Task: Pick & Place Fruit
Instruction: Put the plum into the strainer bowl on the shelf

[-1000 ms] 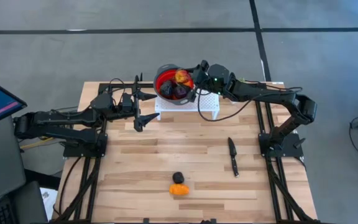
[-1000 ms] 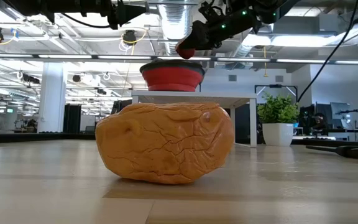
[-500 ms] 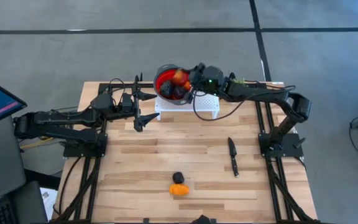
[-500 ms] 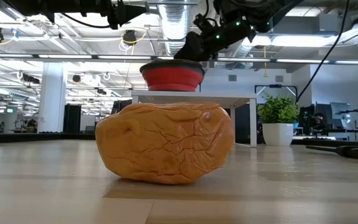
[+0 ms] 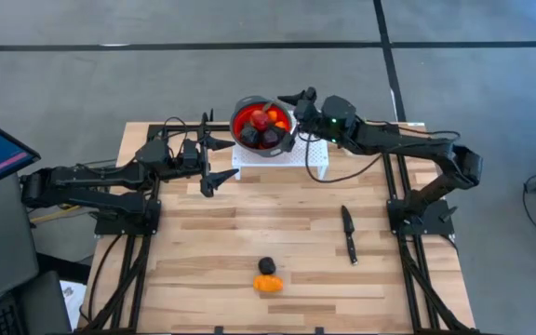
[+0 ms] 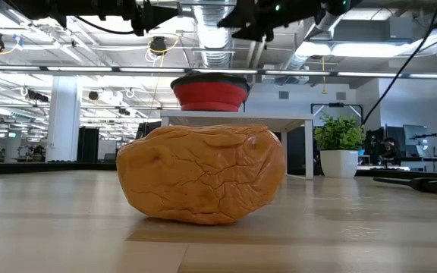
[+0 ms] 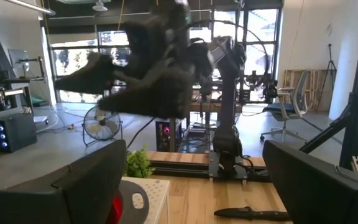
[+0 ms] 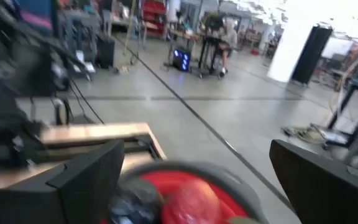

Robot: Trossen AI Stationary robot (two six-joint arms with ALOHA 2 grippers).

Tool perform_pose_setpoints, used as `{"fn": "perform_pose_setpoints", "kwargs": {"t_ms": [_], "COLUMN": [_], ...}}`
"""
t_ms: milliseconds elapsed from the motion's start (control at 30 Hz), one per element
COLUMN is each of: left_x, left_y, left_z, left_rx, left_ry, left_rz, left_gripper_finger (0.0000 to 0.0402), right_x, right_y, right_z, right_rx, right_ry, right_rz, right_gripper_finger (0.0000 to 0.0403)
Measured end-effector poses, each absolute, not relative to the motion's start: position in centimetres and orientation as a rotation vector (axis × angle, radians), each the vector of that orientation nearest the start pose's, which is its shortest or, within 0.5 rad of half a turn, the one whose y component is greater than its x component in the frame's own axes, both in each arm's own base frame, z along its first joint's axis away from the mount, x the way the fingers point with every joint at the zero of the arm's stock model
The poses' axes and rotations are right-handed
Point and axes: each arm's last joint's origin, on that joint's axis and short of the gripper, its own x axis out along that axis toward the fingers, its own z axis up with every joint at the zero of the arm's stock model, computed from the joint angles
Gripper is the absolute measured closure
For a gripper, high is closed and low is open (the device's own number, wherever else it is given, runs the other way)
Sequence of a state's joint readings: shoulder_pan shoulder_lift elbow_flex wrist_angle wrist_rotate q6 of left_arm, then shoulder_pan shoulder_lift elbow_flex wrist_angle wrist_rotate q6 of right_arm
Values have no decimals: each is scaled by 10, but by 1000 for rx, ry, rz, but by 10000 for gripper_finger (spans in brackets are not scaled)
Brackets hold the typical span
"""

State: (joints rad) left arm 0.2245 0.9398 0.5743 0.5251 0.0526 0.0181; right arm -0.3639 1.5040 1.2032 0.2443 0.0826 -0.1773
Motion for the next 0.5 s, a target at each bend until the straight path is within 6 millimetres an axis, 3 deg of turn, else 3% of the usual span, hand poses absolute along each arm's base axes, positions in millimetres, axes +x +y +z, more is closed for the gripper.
{"fn": "perform_pose_setpoints", "kwargs": {"t_ms": [333, 500], "left_x": [205, 205], "left_y": [45, 45], "left_z": [300, 300], "left_rx": [40, 40], "left_ry": [-157, -157], "left_rz": [173, 173], "left_gripper_finger": [27, 27], "right_x": [319, 315], "right_y": [-92, -64], "right_z": [355, 356], "right_rx": [-91, -91], "right_ry": [143, 214], "right_rz": [-346, -262], "right_gripper_finger": [9, 19]}}
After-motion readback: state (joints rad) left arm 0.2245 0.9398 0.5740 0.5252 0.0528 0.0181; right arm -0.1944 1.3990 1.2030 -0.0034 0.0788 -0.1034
